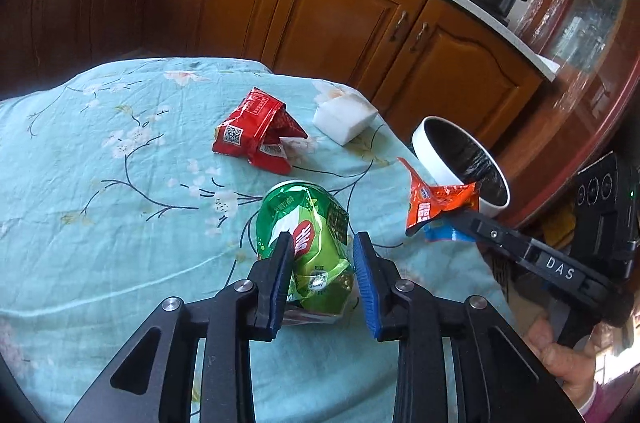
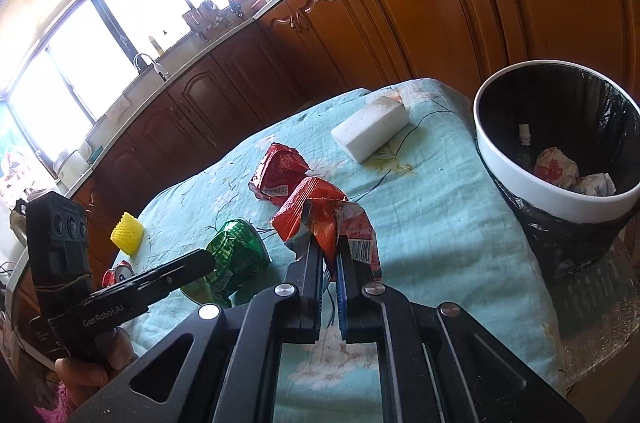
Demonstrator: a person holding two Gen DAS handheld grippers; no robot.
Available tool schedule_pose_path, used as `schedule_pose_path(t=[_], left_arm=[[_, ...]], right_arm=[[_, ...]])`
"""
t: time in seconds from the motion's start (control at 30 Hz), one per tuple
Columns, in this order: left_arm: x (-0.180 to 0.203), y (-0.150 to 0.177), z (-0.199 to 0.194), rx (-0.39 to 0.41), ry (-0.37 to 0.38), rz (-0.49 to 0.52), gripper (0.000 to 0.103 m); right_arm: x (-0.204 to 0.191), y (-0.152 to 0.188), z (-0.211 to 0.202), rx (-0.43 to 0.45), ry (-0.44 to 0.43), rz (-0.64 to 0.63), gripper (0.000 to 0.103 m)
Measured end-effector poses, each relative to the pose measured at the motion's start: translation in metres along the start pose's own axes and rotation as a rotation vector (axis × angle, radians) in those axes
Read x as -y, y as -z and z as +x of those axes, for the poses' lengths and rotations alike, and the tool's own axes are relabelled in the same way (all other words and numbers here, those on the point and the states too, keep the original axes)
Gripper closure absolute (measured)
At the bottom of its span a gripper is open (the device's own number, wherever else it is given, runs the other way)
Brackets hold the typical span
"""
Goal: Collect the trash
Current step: 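Carry the can and wrapper over the bin and open both tools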
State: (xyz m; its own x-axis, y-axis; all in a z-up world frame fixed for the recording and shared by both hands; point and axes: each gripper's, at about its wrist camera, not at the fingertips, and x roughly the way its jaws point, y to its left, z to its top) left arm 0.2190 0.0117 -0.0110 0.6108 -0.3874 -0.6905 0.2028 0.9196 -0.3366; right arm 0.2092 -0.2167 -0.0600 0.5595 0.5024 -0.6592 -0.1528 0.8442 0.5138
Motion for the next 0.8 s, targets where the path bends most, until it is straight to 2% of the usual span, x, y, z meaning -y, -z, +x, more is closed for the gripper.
schedule_pose_path(t=[0.1,0.17,0.2,0.37,0.47,0.53,0.7,0.77,0.8], left_arm=[[0.011,0.004,0.011,-0.043,-0.042,0.030,0.063],[0.018,0.009,0.019,-0.065,-0.065,0.046,0.062],[0.020,0.010,0.021,-0.065,-0.082,0.063,0.058],[0.036,0.011,0.030,-0.075,-0.144,0.142,0.056],[0.044,0.013,0.039,-0.098,-0.211,0.183,0.046],[0.048,0.015,0.041,-0.089,-0.212,0.194,0.048],[0.053,0.012,0.038,-0.044,-0.214,0.235,0.069],[0.054,0.010,0.031,-0.018,-0.222,0.243,0.073],[0.053,0.009,0.028,-0.014,-0.202,0.232,0.073]], right_arm=[[0.004,0.002,-0.003,0.003,0.002,0.011,0.097],[0.005,0.003,-0.006,0.009,0.005,0.016,0.097],[0.007,0.004,-0.008,0.012,0.006,0.019,0.097],[0.015,0.003,-0.015,0.022,0.009,0.038,0.097],[0.018,0.004,-0.016,0.023,0.009,0.048,0.097],[0.020,0.005,-0.018,0.025,0.008,0.054,0.097],[0.027,0.006,-0.021,0.029,0.013,0.071,0.097],[0.030,0.006,-0.023,0.033,0.016,0.076,0.097],[0.031,0.006,-0.024,0.035,0.015,0.078,0.097]])
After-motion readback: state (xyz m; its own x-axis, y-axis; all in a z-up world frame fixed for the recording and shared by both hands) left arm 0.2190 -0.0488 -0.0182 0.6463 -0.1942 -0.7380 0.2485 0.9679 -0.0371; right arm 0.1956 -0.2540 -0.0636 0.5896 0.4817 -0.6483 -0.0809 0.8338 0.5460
